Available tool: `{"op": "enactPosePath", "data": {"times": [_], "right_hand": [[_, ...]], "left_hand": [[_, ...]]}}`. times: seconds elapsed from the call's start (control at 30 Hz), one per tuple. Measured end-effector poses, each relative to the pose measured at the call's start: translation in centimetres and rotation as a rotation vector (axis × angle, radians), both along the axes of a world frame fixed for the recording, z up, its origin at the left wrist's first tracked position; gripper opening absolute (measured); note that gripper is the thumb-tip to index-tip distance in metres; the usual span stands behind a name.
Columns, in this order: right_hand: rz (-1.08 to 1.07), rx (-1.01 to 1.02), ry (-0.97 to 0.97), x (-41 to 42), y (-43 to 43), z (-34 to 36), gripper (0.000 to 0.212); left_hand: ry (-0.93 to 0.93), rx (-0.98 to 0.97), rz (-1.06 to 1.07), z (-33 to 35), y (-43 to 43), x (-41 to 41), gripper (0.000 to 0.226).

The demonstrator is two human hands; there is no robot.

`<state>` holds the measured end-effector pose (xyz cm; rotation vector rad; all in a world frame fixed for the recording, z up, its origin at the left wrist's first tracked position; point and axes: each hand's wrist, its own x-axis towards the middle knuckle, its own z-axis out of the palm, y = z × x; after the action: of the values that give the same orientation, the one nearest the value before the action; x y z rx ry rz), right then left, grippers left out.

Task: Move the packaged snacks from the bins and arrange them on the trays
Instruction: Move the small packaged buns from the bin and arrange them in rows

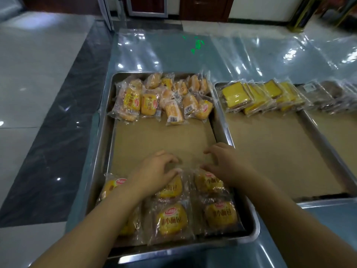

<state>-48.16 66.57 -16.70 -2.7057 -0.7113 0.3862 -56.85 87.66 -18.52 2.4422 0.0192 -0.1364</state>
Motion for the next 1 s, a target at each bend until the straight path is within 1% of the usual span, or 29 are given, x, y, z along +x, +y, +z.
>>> {"op": "enactPosePath", "data": {"times": [0.1,0.17,0.27,0.37,0.47,0.57,0.7,0.8,0.9,1.0], "right_hand": [[-0.071,-0.038,-0.015,2.7,0.9,0.7,0.047],[-0.106,-0.067,-0.024,4.7,1.5,1.3,0.043],[-0.157,-0.061,-0.052,7.8,2.2,1.7,0.039],[-0.203,-0.014,-0.087,11.0,3.0,1.4,0.045],[-0.253,0.051,-0.097,13.9,3.9,0.8,0.056],[-0.287,0.023,-0.081,16.0,4.7,-0.2,0.058],[-0.324,-0.028,-0.058,17.4,5.6,-1.7,0.058],[-0.372,-0.056,-0.059,17.6,5.6,-2.2,0.06],[-0.41,0.06,-0.023,17.2,5.1,-2.5,0.055],[-0.456,0.237,0.009,16.1,4.2,-2.4,0.054]], "left_hand": [[0.078,-0.053,0.103,0.4,0.4,3.4,0.022],[0.097,-0.072,0.172,0.7,0.7,5.8,0.024],[0.06,-0.108,0.287,1.1,1.0,9.6,0.03],[0.02,-0.029,0.37,1.0,1.3,13.0,0.032],[0.12,-0.014,0.445,-0.1,1.4,15.6,0.041],[0.181,0.015,0.467,-1.2,1.2,16.9,0.041],[0.191,-0.067,0.554,-2.3,1.2,17.3,0.03],[0.179,-0.159,0.523,-3.0,1.2,16.6,0.033],[0.139,-0.284,0.494,-3.0,1.1,15.0,0.053],[0.148,-0.423,0.495,-2.8,1.0,12.9,0.061]]}}
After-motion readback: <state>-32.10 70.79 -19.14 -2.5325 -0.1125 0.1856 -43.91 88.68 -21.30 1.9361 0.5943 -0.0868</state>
